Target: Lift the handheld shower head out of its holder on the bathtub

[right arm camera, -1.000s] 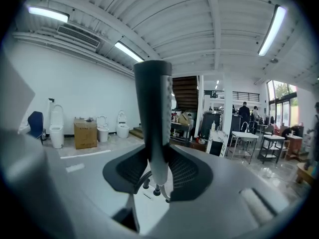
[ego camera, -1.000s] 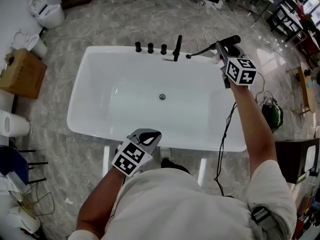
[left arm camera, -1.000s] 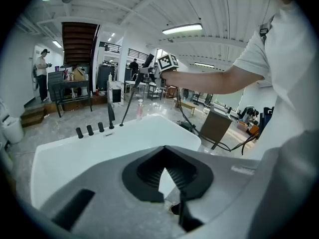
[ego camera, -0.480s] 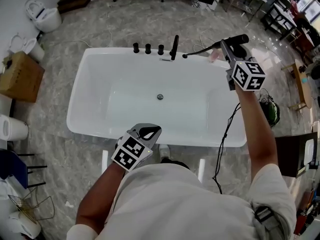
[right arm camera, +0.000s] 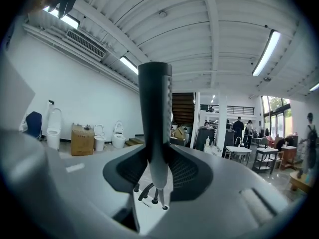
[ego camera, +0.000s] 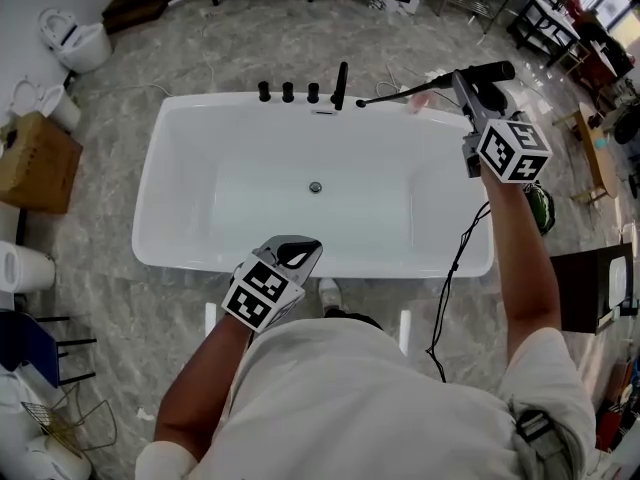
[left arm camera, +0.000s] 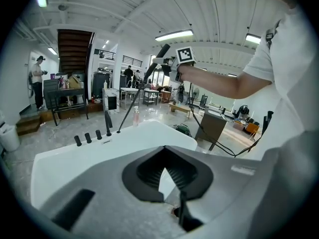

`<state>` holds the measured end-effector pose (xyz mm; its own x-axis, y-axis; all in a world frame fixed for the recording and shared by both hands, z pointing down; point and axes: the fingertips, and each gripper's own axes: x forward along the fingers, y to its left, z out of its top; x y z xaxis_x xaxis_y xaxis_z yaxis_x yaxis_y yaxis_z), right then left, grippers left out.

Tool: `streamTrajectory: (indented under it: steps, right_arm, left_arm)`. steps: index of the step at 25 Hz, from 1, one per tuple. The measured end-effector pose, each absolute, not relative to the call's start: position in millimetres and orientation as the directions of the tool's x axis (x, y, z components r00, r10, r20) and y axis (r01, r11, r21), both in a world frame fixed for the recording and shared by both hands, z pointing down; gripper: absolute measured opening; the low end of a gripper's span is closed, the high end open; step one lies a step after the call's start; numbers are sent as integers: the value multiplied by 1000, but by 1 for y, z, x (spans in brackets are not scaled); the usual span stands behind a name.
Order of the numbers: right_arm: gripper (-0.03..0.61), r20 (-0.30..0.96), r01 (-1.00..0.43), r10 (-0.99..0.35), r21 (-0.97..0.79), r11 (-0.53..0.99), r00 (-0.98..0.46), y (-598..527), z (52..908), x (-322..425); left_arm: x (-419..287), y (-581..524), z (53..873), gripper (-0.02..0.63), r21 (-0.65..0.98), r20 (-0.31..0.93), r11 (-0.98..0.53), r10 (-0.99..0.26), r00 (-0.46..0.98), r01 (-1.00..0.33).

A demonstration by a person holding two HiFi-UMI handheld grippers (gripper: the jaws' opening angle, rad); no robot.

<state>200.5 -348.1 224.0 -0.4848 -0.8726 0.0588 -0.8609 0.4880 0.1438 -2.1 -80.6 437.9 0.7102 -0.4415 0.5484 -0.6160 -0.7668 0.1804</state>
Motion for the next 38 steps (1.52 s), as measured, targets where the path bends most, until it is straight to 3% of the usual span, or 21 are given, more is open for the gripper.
streamTrajectory:
  steps: [18,38]
  right_arm:
    - [146,-24,-869,-880,168,465,-475,-230,163,210]
    - [146,-33,-876,-883,146,460,-469,-141,159,200]
  left_arm:
    - [-9,-32,433,7,195,523,-783,-426,738,-590]
    - [-23,13,440,8,212,519,-775,-427,740,-596]
